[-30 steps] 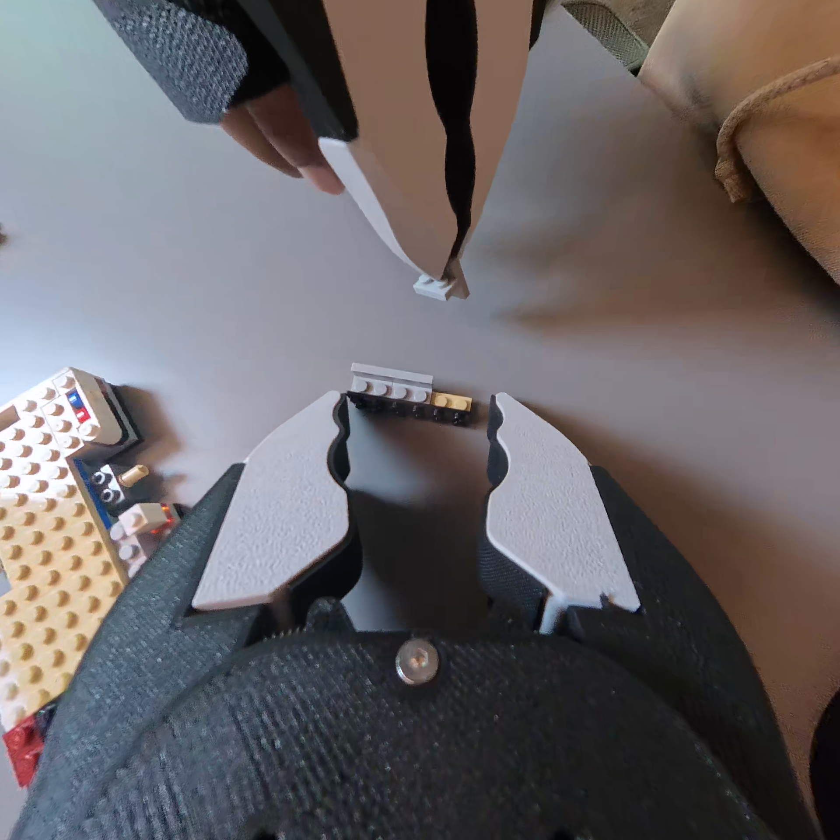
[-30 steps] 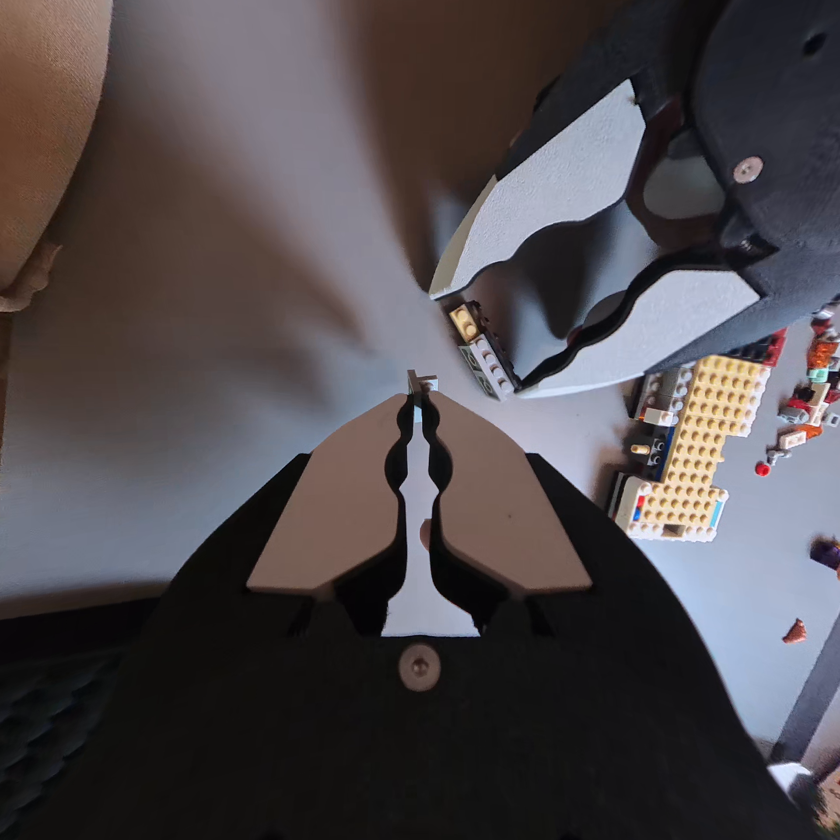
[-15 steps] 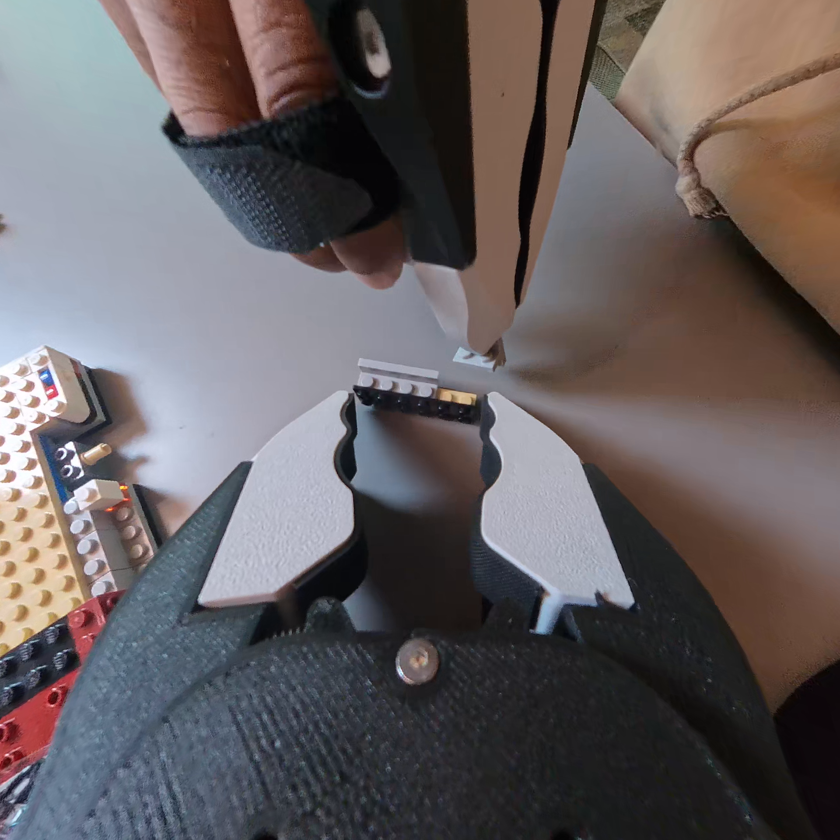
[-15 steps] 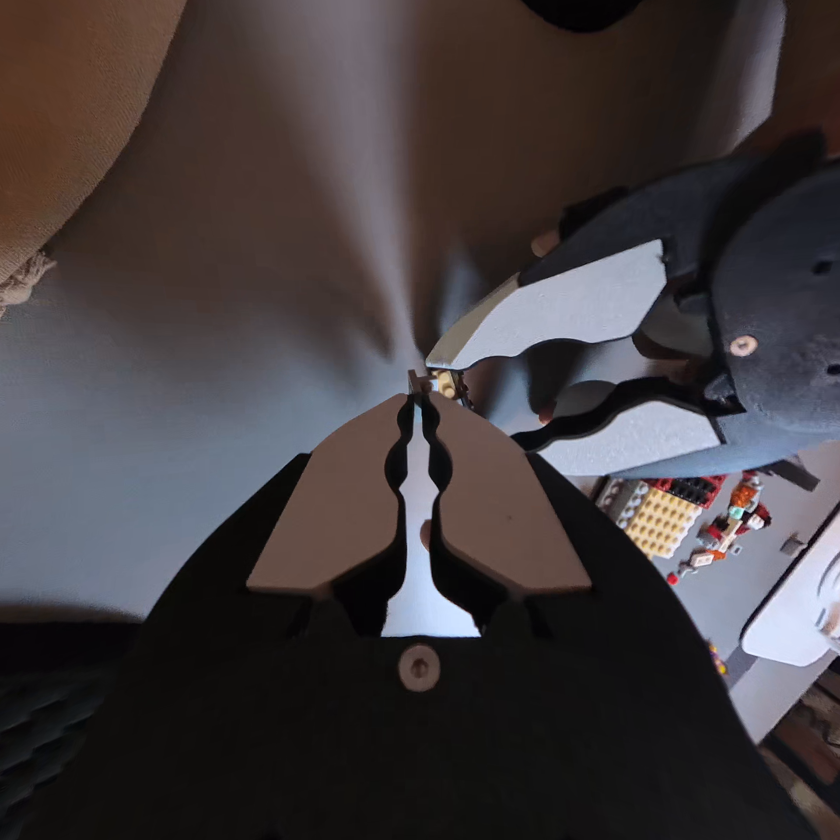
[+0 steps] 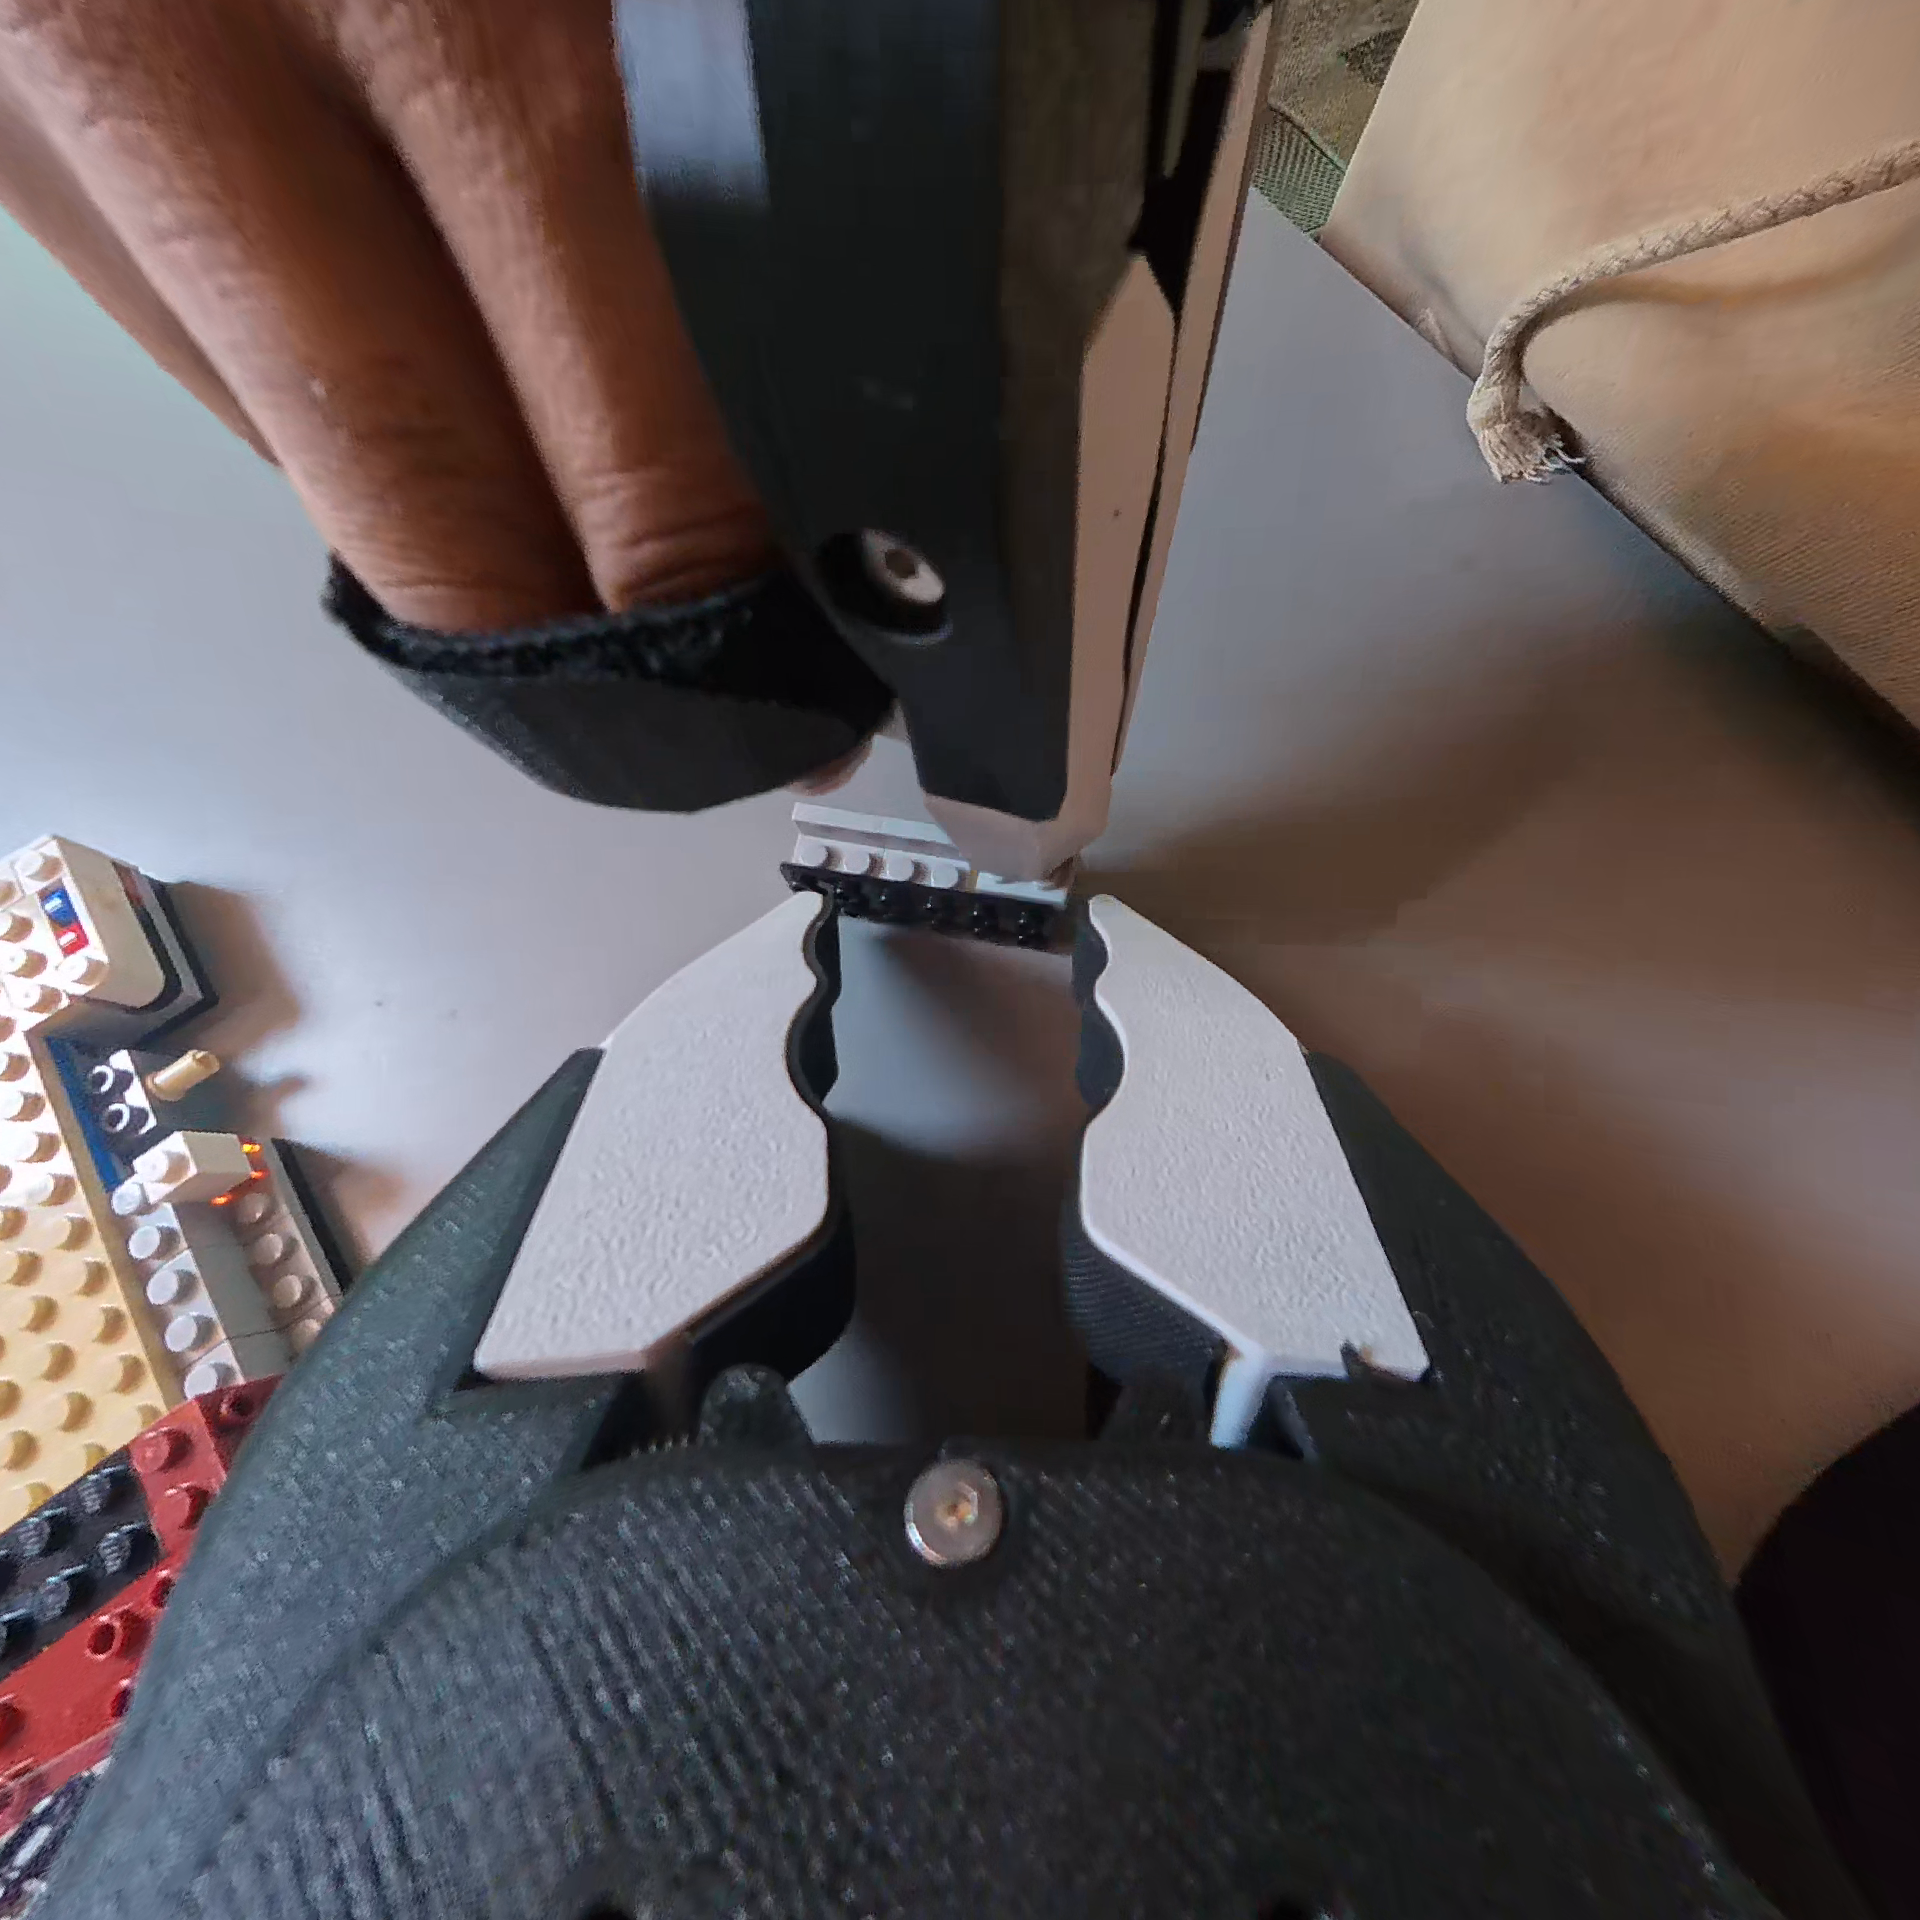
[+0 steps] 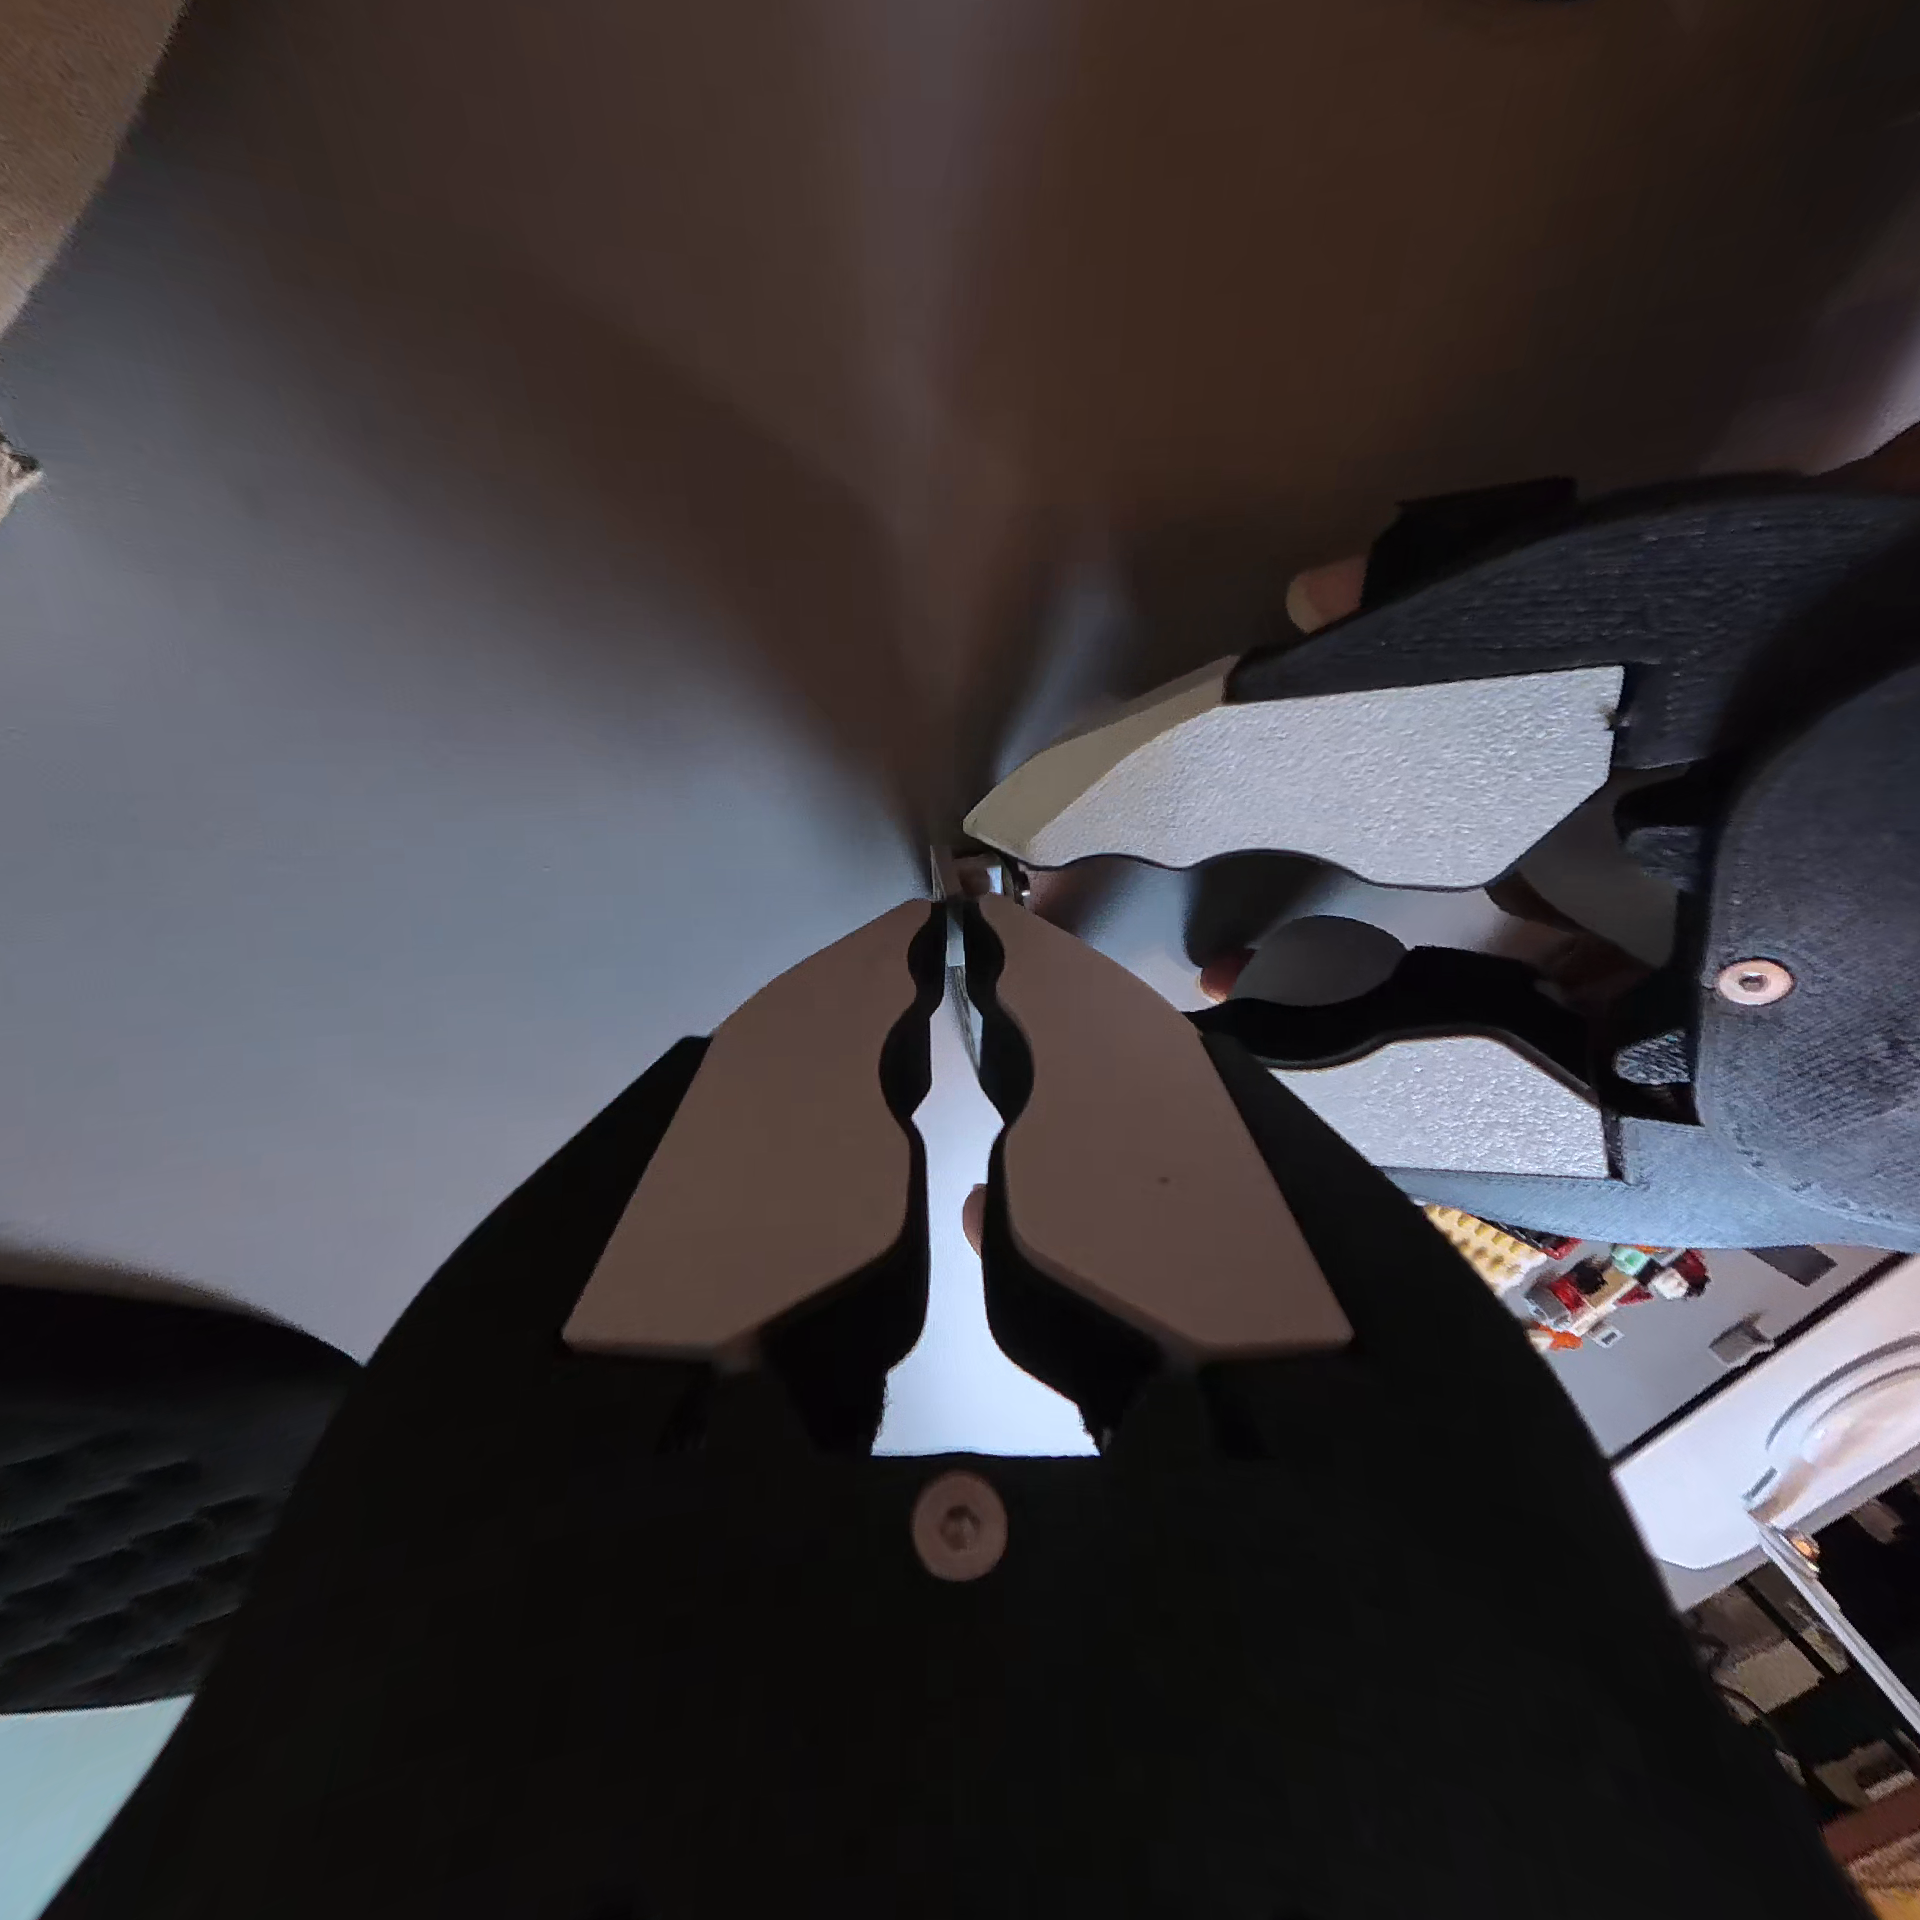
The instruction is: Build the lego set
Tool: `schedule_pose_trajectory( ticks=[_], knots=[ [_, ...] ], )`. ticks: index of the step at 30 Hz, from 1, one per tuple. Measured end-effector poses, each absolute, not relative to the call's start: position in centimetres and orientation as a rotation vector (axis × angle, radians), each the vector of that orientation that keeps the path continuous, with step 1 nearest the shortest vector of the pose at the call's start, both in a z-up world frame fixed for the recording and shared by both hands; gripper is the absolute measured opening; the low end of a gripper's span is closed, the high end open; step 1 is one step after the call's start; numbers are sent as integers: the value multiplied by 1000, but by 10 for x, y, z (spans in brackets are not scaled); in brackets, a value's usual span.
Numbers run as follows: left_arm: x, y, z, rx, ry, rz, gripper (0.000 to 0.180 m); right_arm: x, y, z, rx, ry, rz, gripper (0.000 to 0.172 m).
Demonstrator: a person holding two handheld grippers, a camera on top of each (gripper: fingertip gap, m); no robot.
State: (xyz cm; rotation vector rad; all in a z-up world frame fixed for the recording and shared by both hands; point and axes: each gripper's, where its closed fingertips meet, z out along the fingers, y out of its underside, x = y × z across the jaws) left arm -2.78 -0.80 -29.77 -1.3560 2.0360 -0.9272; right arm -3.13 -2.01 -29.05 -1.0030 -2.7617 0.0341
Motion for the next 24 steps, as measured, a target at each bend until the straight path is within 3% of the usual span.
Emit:
schedule_pose_trajectory(
  ticks=[24],
  knots=[
    [-27, -7, -297, -1358, 2023, -933, 39, -31, -15, -279, -1216, -2506, 112, 8]
  ],
)
